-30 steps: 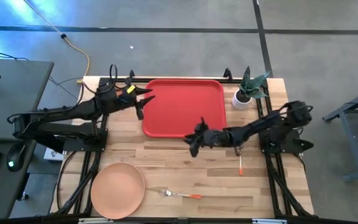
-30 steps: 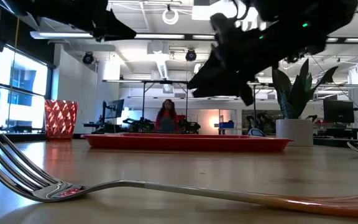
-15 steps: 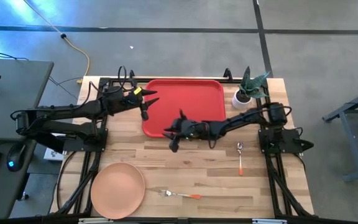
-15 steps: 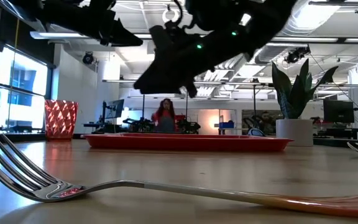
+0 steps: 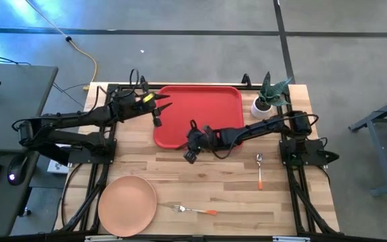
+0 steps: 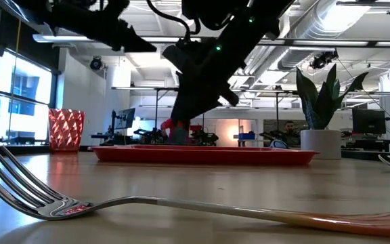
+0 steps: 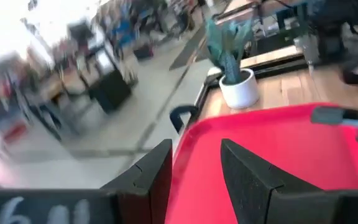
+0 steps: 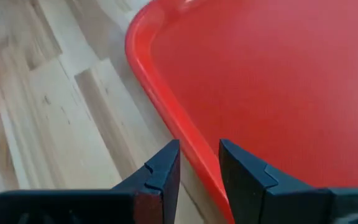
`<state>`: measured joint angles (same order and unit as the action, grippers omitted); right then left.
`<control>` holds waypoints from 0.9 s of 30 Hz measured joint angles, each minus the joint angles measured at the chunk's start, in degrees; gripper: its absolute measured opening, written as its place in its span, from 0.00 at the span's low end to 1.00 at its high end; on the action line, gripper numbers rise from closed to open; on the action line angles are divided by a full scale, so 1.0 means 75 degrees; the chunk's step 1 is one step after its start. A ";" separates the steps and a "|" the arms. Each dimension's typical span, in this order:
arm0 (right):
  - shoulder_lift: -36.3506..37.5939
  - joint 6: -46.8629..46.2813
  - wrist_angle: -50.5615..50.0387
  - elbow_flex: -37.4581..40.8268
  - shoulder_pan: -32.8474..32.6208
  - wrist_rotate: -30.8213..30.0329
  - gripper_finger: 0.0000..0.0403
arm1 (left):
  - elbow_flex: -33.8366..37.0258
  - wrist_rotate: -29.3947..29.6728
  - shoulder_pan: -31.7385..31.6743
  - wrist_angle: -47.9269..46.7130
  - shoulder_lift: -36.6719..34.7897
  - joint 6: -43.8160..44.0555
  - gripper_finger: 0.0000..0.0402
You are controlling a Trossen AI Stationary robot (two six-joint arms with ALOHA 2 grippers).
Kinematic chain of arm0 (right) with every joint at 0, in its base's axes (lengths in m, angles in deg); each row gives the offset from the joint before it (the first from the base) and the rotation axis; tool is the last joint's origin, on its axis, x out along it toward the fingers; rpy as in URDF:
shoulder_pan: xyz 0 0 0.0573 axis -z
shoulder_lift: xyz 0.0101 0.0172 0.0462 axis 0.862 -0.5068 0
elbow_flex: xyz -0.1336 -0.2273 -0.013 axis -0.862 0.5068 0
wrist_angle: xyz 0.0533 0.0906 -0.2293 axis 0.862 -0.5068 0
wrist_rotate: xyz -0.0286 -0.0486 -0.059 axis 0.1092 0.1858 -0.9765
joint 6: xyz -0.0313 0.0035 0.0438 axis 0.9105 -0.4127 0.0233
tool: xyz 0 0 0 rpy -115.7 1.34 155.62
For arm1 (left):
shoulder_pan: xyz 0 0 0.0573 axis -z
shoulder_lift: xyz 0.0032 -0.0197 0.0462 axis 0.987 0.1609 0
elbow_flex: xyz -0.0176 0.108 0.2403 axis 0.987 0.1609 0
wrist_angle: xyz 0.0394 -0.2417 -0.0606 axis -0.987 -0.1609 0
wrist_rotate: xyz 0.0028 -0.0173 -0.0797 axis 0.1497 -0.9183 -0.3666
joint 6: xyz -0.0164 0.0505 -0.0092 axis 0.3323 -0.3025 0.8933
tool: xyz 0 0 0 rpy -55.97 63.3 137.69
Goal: Pick and place plate/cup/fork/spoon on tray
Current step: Put the light orange plate on the red tray
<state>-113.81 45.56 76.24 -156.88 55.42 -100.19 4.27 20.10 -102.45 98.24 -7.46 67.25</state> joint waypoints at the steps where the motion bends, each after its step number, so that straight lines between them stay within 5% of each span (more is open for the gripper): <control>1: -0.0067 0.0000 0.0399 0.0015 -0.0019 0.0082 0.26 | 0.0056 -0.0203 -0.0034 -0.0235 0.0083 0.0375 0.32; 4: -0.0461 0.0179 0.2267 0.0241 -0.0296 0.0135 0.26 | 0.0262 -0.0627 0.0099 -0.0643 0.0283 0.0263 0.32; 9: -0.1568 0.0081 0.4680 -0.0133 -0.0718 0.0250 0.26 | -0.0110 0.0327 0.0844 -0.2310 -0.0407 0.1342 0.32; 19: -0.3548 -0.0039 0.2715 -0.3385 -0.1320 0.0625 0.39 | -0.0219 0.1607 0.2659 -0.4079 -0.2607 0.3412 0.31; 27: -0.4775 -0.0438 0.0909 -0.5822 -0.1404 0.0953 0.58 | -0.0210 0.2585 0.3325 -0.4548 -0.2945 0.3597 0.31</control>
<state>-149.63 42.27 83.06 -200.54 44.89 -93.04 2.69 39.49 -77.51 64.13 -29.55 94.23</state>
